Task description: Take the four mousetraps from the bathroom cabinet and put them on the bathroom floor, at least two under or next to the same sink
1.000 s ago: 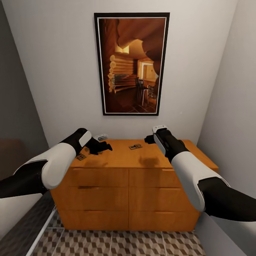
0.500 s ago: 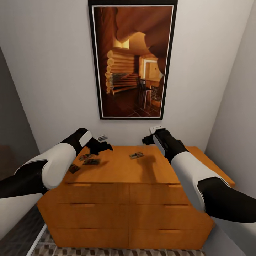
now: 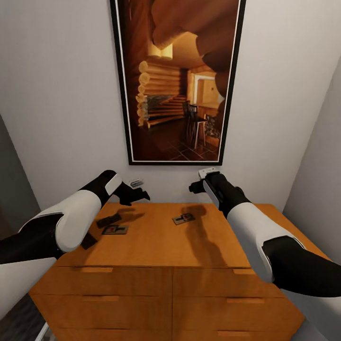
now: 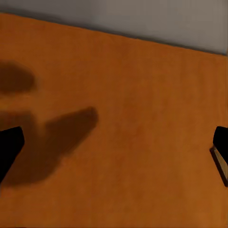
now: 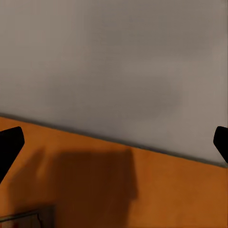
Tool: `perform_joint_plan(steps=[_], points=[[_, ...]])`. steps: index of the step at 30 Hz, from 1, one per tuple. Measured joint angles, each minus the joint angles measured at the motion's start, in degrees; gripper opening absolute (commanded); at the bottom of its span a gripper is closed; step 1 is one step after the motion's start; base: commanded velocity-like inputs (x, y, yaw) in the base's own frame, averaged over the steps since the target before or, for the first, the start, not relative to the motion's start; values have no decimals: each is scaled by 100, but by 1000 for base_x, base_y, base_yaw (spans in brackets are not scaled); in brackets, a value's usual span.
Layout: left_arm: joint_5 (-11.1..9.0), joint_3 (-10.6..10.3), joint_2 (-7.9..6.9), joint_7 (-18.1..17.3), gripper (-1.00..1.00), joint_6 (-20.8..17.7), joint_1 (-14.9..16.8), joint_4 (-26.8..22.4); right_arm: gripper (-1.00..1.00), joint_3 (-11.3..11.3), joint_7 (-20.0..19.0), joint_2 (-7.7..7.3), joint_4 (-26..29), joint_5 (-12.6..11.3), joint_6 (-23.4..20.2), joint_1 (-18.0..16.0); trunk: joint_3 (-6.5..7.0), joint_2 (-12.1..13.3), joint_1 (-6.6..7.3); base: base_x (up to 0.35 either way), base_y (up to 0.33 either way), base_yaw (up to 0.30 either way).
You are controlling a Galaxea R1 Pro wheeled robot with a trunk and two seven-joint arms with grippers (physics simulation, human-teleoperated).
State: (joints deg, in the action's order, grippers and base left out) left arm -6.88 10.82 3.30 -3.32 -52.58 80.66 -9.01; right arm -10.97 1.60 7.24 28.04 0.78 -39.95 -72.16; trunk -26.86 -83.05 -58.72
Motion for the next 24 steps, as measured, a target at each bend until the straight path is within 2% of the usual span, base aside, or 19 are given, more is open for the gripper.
perform_joint_plan(steps=[5,6,8,14,17,18,21,24], points=[[-75,8,6,-68,100,-30,0,-20,100,-252,-8,-13,0,-1,-3,4,0,0,0,27,0,0],[-122,8,9,-128,100,-40,0,-20,100,-342,-18,-19,1,-3,-7,4,0,0,-1,8,0,0],[-192,2,9,-346,100,-209,0,-16,100,-679,-319,-82,4,-11,-35,5,0,1,-1,5,0,0],[-254,-10,-1,-878,100,-488,0,-17,100,-1719,-1700,-365,54,4,-68,6,0,1,-1,2,0,0],[-264,-22,-5,-1119,100,-541,-1,-7,100,-2171,-2538,-599,186,11,-70,7,0,1,-1,0,0,0],[-272,-29,-3,-1260,100,-563,-1,4,100,-2380,-3072,-763,327,18,-72,7,0,0,0,0,0,0],[-274,-43,4,-1470,100,-585,-1,21,100,-2587,-3785,-996,590,23,-74,7,0,0,0,0,0,0],[-278,-51,8,-1711,100,-601,-1,39,100,-2703,-4283,-1202,826,28,-73,7,0,0,0,0,0,0]])
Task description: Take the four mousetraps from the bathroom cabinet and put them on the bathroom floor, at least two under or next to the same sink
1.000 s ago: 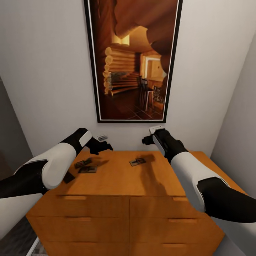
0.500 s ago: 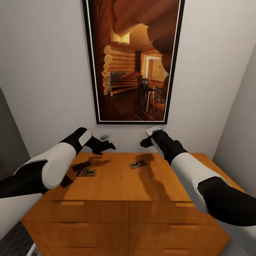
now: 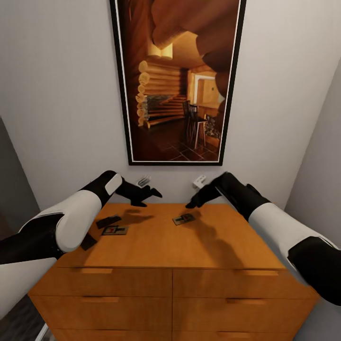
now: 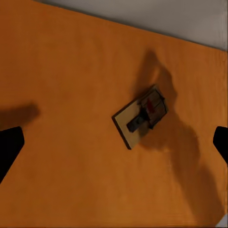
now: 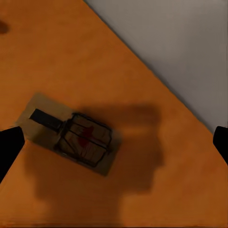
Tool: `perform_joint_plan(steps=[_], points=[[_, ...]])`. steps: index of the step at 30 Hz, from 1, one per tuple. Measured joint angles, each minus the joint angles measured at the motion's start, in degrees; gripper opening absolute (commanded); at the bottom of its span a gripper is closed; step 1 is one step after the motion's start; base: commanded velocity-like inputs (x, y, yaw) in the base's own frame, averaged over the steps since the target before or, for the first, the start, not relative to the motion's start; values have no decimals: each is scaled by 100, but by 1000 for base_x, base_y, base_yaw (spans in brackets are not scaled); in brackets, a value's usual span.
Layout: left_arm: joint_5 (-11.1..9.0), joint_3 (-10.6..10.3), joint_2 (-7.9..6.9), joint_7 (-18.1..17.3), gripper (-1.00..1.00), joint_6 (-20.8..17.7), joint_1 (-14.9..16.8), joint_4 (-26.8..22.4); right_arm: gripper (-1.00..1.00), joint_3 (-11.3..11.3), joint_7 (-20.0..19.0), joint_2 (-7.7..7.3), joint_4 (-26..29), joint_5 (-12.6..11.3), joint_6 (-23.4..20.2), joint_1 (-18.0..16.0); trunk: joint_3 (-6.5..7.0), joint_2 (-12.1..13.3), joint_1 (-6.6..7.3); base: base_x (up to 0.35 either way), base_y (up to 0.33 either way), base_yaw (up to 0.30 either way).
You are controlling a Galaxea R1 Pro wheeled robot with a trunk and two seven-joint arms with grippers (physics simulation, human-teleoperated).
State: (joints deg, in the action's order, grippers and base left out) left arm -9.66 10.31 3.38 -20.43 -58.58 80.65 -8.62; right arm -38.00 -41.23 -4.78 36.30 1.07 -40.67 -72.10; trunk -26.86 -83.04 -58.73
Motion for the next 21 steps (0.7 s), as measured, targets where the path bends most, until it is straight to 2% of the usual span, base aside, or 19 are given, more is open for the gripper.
perform_joint_plan(steps=[4,10,11,12,16,21], points=[[-4,-10,7,-413,100,-13,0,14,100,-100,-341,-199,211,1,1,0,0,0,0,0,0,0],[-3,-41,11,-1304,100,-13,8,10,100,-255,-508,-311,320,151,7,0,0,0,0,0,0,0],[0,-47,11,-1489,100,-13,11,2,100,-277,-517,-320,327,205,10,0,0,0,0,0,0,0],[-1,-58,12,-1886,100,-16,18,-25,100,-308,-531,-328,337,329,13,0,0,0,0,0,0,0],[5,-150,17,-2767,100,-5,67,-159,100,-341,-546,-333,341,601,18,-1,0,0,0,0,0,0],[-46,-445,12,-3795,100,-8,104,-682,100,-355,-562,-324,350,808,29,2,0,0,0,0,0,0]])
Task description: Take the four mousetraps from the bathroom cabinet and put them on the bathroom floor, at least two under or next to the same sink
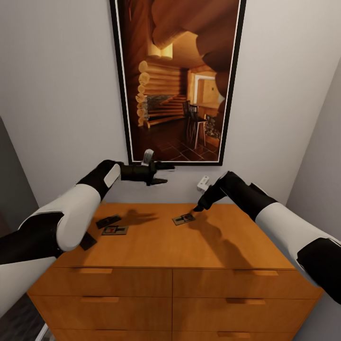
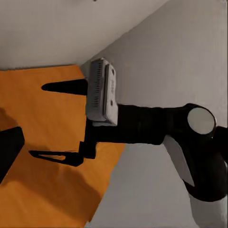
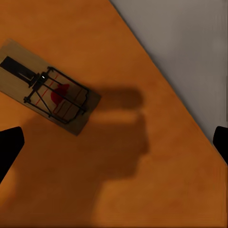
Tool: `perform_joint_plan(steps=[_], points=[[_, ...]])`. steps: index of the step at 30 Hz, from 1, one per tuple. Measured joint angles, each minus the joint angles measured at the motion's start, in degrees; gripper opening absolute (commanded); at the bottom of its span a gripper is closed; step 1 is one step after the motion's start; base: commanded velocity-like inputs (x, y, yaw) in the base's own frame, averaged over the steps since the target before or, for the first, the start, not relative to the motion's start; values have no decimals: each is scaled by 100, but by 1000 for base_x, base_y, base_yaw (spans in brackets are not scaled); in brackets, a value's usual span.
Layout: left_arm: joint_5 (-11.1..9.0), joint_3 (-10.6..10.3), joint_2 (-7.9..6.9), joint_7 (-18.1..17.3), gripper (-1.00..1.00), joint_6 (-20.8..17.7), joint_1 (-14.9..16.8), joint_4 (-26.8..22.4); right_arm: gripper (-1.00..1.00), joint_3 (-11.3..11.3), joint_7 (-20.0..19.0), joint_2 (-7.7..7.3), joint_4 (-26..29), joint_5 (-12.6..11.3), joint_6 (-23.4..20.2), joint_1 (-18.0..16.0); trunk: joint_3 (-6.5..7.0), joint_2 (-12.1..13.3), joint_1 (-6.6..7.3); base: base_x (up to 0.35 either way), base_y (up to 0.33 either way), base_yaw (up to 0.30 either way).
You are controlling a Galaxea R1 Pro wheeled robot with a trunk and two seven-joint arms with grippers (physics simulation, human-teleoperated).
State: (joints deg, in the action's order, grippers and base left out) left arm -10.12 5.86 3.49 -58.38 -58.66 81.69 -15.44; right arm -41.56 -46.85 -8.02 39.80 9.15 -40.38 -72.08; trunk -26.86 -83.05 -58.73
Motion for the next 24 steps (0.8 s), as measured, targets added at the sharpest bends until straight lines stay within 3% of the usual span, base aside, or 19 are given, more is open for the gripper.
perform_joint_plan(steps=[4,6,15,18,19,24], points=[[-24,-281,4,-802,100,-7,12,-779,100,-5,-1,15,-4,74,-2,3,1,0,0,0,0,0],[-7,-351,26,-1026,100,2,14,-1095,100,-6,0,22,-12,88,-2,5,0,0,0,0,0,0],[-143,-447,233,-1379,100,2,109,-2145,100,-14,7,39,-29,113,4,6,0,0,0,0,0,0],[-347,-456,260,-1406,100,1,212,-2347,100,-18,9,41,-32,118,5,6,0,0,0,0,0,0],[-545,-459,267,-1416,100,-2,293,-2427,100,-22,12,41,-33,120,5,6,0,0,0,0,0,0],[-1069,-464,270,-1417,100,7,557,-2516,100,-125,28,44,-36,122,5,7,0,0,0,0,0,0]])
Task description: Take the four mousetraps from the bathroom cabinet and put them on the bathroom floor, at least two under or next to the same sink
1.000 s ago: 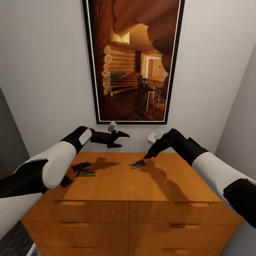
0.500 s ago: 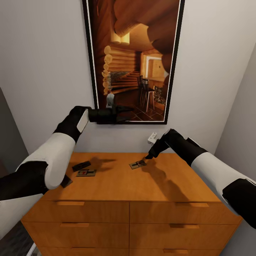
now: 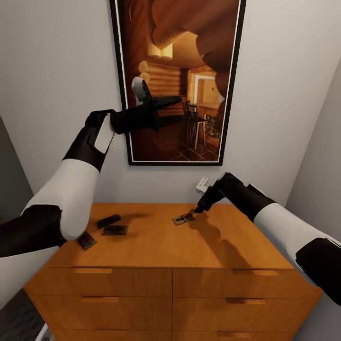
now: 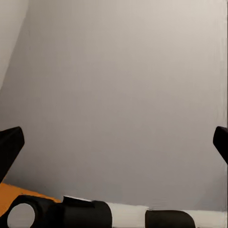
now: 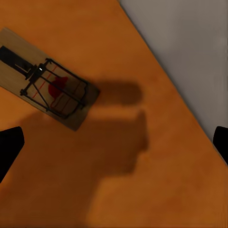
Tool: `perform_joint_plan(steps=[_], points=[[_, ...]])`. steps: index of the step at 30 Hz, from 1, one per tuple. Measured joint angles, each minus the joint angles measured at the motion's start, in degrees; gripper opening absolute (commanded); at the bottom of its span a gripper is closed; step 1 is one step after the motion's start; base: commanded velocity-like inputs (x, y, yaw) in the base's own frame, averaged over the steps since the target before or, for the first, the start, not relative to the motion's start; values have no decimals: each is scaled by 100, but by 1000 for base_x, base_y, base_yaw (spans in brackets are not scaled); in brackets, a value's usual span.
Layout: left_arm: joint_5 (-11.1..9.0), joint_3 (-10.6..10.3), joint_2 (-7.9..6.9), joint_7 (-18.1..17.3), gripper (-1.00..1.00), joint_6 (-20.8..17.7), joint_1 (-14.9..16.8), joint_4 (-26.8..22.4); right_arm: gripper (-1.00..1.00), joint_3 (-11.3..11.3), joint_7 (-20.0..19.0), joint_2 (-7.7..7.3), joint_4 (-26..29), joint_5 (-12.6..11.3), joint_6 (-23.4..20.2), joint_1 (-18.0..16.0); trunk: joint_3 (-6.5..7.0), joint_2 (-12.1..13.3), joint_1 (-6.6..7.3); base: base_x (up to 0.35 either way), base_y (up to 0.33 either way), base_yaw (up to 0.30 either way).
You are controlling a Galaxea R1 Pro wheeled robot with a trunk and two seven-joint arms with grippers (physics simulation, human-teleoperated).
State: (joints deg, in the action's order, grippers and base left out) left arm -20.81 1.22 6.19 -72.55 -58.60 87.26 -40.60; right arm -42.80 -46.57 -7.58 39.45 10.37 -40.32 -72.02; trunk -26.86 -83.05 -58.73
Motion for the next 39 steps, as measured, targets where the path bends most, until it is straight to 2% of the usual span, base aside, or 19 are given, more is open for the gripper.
perform_joint_plan(steps=[3,5,10,18,22,25,28,34,39], points=[[-257,0,3,5,100,-1,245,-11,100,-175,10,5,1,0,5,0,1,0,0,0,0,0],[-345,-1,6,7,100,0,445,-3,100,-297,19,9,2,0,8,0,1,0,0,0,0,0],[-413,-1,11,8,100,2,781,65,100,-411,37,20,9,1,16,0,0,0,0,0,0,0],[-154,-233,-243,28,100,191,521,325,100,-412,116,245,-74,-206,-40,-39,0,1,0,0,0,0],[-5,-363,-372,-1,100,330,391,450,100,-300,159,374,-116,-345,76,88,-1,1,0,0,0,0],[98,-460,-462,14,100,409,294,355,100,-204,165,471,-105,-450,140,185,0,1,0,0,0,0],[199,-558,-441,33,100,412,198,259,100,-107,162,545,-100,-544,153,210,0,1,0,0,0,0],[396,-754,-433,38,100,410,4,68,100,-66,152,545,-98,-694,166,216,0,1,0,0,0,0],[397,-917,-425,41,100,410,-158,-93,100,74,148,544,-98,-694,168,213,0,1,0,0,0,0]])
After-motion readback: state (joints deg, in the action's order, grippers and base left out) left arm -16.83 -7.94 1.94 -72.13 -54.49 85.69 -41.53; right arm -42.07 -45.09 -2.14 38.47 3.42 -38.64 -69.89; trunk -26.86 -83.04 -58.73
